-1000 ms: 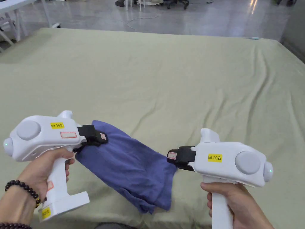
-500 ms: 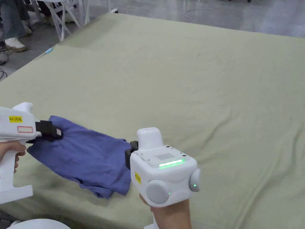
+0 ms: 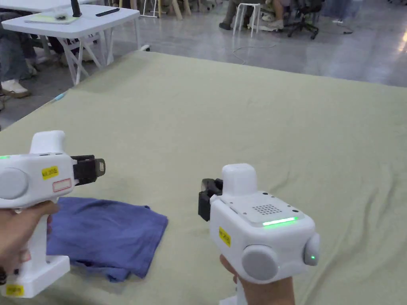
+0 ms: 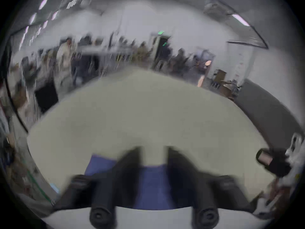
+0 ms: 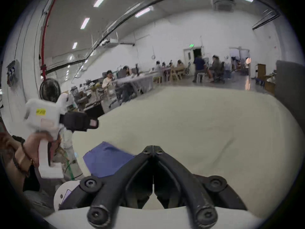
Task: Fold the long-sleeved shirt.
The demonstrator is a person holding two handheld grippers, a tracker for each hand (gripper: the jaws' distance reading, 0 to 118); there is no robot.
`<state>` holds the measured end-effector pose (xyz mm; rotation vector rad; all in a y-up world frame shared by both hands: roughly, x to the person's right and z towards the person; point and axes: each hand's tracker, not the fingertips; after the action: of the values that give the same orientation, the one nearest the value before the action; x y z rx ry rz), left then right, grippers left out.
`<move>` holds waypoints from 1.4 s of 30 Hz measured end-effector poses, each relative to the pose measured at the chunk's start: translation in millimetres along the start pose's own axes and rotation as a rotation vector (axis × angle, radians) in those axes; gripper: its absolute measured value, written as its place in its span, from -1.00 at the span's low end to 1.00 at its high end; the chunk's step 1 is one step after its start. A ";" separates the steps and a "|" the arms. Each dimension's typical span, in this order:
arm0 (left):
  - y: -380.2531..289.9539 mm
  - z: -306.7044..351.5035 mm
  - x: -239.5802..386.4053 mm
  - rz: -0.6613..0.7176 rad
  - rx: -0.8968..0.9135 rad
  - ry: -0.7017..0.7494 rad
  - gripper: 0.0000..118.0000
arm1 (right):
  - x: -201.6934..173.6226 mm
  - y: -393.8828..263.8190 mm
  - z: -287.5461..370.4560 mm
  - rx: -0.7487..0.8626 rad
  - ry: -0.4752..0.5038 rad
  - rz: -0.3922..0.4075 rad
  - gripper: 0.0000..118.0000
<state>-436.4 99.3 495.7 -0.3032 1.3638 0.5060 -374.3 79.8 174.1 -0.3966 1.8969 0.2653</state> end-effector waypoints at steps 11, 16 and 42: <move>-33.0 48.4 293.1 -0.136 0.473 0.014 -0.98 | 157.1 49.2 188.8 0.330 -0.407 -0.032 -1.00; -68.8 41.2 348.8 -0.144 0.493 -0.006 -0.98 | 196.6 27.6 233.3 0.425 -0.583 0.049 -1.00; -169.6 56.0 385.5 -0.197 0.408 -0.061 -0.98 | 237.4 -79.8 283.8 0.342 -0.675 0.044 -1.00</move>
<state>-254.8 46.3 115.3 -0.0848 1.3266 0.0673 -174.2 76.8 -147.1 -0.0183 1.2513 0.0804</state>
